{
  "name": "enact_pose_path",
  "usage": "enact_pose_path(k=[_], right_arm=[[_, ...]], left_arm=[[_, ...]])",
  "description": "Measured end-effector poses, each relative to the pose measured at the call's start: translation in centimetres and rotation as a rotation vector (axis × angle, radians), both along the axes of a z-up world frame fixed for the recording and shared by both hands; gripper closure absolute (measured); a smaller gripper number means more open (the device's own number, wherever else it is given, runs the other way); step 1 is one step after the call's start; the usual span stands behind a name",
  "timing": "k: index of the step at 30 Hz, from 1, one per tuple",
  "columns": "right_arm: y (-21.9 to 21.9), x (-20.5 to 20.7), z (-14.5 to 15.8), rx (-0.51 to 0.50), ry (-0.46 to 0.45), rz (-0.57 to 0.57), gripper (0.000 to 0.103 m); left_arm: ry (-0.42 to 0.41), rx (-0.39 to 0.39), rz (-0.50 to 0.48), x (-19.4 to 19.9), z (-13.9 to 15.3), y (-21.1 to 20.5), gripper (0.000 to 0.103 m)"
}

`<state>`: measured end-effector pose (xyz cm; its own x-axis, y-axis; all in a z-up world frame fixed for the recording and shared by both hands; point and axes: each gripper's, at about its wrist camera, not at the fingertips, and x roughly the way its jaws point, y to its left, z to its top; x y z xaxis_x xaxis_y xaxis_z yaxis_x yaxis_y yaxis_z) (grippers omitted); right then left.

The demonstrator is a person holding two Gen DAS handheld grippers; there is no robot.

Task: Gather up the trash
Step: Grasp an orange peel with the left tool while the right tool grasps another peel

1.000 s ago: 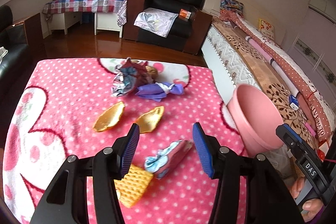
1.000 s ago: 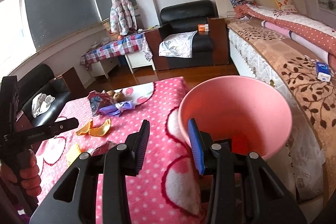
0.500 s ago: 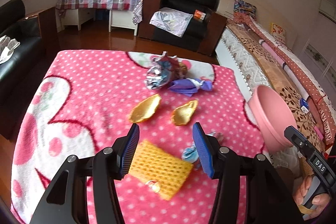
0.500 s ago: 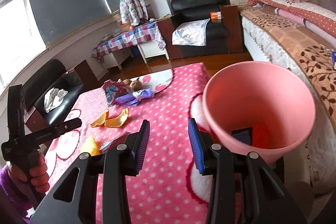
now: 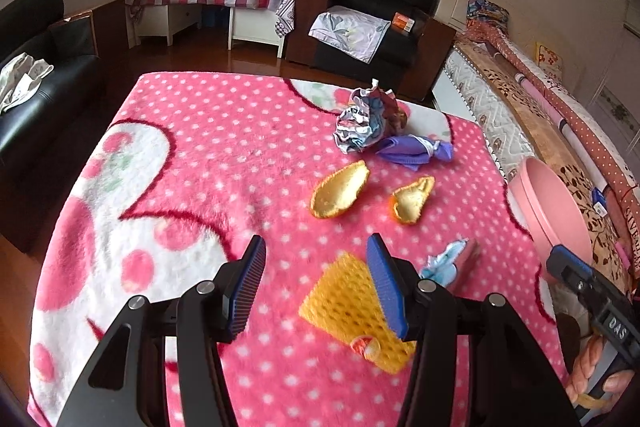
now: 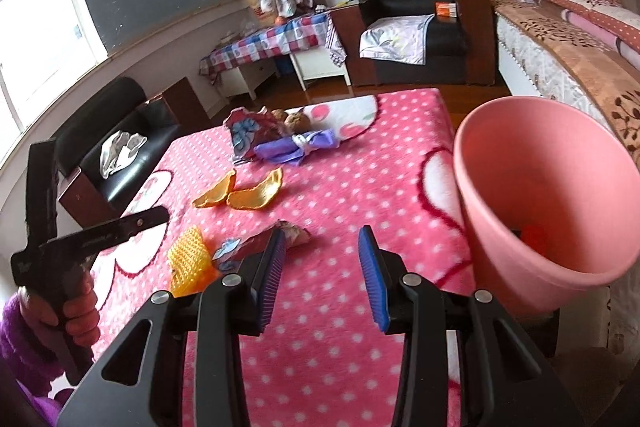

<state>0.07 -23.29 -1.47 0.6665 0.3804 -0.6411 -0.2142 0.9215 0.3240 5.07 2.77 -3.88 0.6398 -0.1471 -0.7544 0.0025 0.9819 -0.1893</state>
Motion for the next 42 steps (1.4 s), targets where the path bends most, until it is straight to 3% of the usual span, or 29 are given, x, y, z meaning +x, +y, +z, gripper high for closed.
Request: enact_pose_path(k=[8,17,22,23,38,42], right_arm=[[0.7,1.4,0.2,0.021,0.014,0.021,0.064],[2.2,4.6,-0.1,0.062,0.047,0.05,0.064],[3.3,6.5,-0.4,0.067,0.051,0.08,0.064],[3.7,7.0,-0.6,0.065,0.054,0.091,0.064],[6.9,12.2,-3.4,0.056,0.145,0.169,0.065],[7.8,13.1,-4.1,0.04,0.177,0.188,0.083]], left_arm=[[0.027,-0.021,0.005,3.1,-1.3,0.3,0.058],[0.089,-0.098,0.019,5.8,-3.3,0.4,0.067],[0.097,-0.109,-0.008,6.6,-3.9,0.1,0.088],[0.09,-0.105,-0.011,6.6,-3.9,-0.1,0.098],[0.075,-0.123,0.002,5.6,-3.8,0.7,0.099],[0.072,-0.129,0.005,5.3,-3.8,0.9,0.099]])
